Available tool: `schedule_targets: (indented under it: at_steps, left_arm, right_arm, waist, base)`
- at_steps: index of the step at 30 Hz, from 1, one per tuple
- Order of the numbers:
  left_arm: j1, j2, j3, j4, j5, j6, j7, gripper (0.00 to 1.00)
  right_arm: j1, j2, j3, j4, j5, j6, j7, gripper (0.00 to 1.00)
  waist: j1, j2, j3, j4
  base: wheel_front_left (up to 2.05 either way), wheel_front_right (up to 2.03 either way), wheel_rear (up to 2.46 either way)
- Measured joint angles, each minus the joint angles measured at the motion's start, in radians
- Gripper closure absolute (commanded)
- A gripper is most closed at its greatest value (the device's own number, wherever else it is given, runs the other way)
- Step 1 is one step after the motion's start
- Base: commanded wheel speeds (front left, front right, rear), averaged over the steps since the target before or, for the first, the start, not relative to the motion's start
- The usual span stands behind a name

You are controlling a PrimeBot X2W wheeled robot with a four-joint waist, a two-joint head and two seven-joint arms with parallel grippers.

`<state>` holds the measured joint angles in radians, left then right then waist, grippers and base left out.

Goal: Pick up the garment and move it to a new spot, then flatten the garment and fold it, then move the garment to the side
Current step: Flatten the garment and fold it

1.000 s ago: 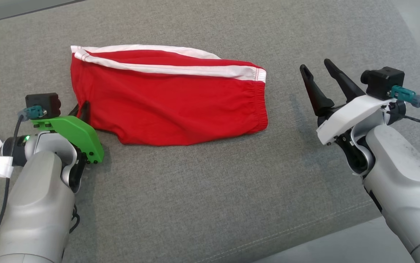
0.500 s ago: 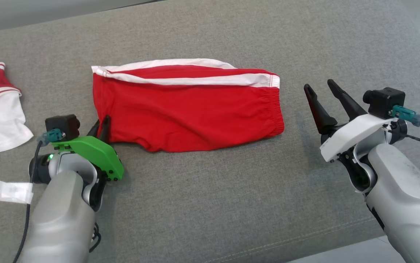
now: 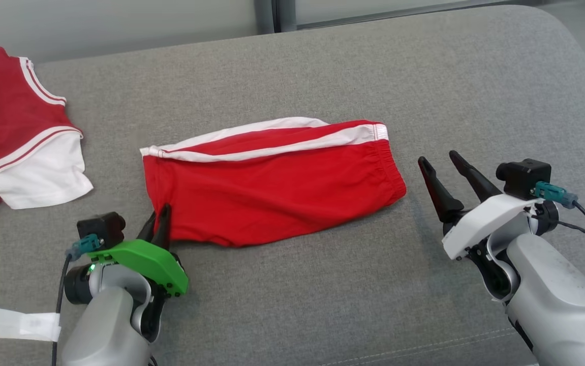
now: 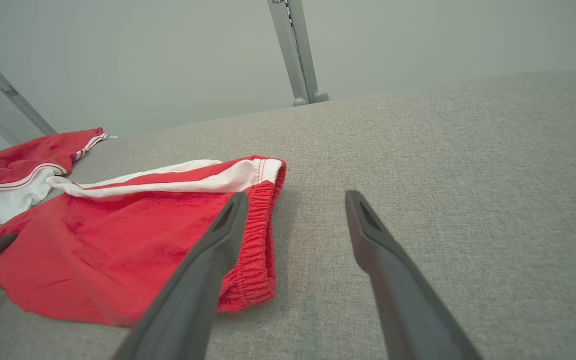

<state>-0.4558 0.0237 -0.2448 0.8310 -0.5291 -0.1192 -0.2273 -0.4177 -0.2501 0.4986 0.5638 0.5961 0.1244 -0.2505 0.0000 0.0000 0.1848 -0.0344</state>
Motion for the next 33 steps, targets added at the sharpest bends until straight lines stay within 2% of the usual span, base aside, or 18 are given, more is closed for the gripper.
schedule_targets:
  at_steps: [13,14,15,16,17,18,27,33]
  left_arm:
    - [0.095,0.000,-0.025,-0.073,-0.023,-0.001,-0.004,1.00]
    - [0.100,0.000,-0.025,-0.077,-0.024,0.001,-0.004,0.82]
    - [0.105,0.000,-0.025,-0.084,-0.029,0.002,-0.004,0.82]
    - [0.109,0.000,-0.025,-0.091,-0.034,0.006,-0.009,0.61]
    - [0.111,0.001,-0.026,-0.098,-0.038,0.009,-0.012,0.18]
    - [0.112,0.001,-0.028,-0.103,-0.041,0.015,-0.012,0.00]
    - [0.115,0.002,-0.033,-0.213,-0.022,0.060,-0.021,0.00]
    - [0.116,0.002,-0.035,-0.293,-0.012,0.084,-0.021,0.00]
  right_arm:
    - [0.015,0.034,0.056,0.033,0.044,0.000,0.006,0.00]
    - [0.015,0.036,0.054,0.041,0.056,0.000,0.011,0.00]
    - [0.015,0.037,0.053,0.050,0.066,0.000,0.014,0.00]
    - [0.014,0.039,0.051,0.059,0.072,0.000,0.021,0.00]
    - [0.012,0.040,0.050,0.067,0.076,0.000,0.024,0.00]
    - [0.009,0.041,0.049,0.072,0.082,0.000,0.027,0.00]
    - [-0.042,0.050,0.033,0.136,0.164,0.000,0.115,0.00]
    - [-0.067,0.028,0.027,0.189,0.218,0.000,0.198,0.00]
  waist:
    - [0.0000,0.0000,-0.040,0.018]
    - [0.0000,0.0000,-0.040,0.018]
    - [0.0000,0.0000,-0.040,0.019]
    - [0.0000,0.0000,-0.040,0.020]
    - [0.0000,0.0000,-0.039,0.021]
    - [0.0000,0.0000,-0.039,0.022]
    - [0.0000,0.0000,-0.026,0.052]
    - [0.0000,0.0000,-0.013,0.091]
  base:
    - [0.00,0.00,0.00]
    - [0.00,0.00,0.00]
    - [0.00,0.00,0.00]
    - [0.00,0.00,0.00]
    - [0.00,0.00,0.00]
    - [0.00,0.00,0.00]
    - [0.00,0.00,0.00]
    - [0.00,0.00,0.00]
